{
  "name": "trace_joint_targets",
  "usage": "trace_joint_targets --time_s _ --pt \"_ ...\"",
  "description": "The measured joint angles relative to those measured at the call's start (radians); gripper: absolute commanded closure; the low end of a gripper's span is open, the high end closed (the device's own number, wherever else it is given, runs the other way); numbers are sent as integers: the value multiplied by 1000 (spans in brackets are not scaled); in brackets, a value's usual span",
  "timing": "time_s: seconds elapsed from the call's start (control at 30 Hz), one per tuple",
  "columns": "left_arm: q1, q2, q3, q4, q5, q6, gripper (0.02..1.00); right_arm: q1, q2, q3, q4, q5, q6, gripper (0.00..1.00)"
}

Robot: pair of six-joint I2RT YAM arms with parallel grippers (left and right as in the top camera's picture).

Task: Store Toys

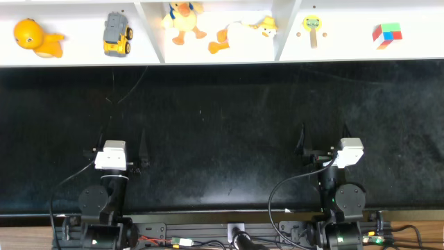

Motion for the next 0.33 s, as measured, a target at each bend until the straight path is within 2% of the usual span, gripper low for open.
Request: trace_joint_targets --time_s 0.33 --pt "0 0 0 0 0 0 20 0 0 0 0 0 0 7"
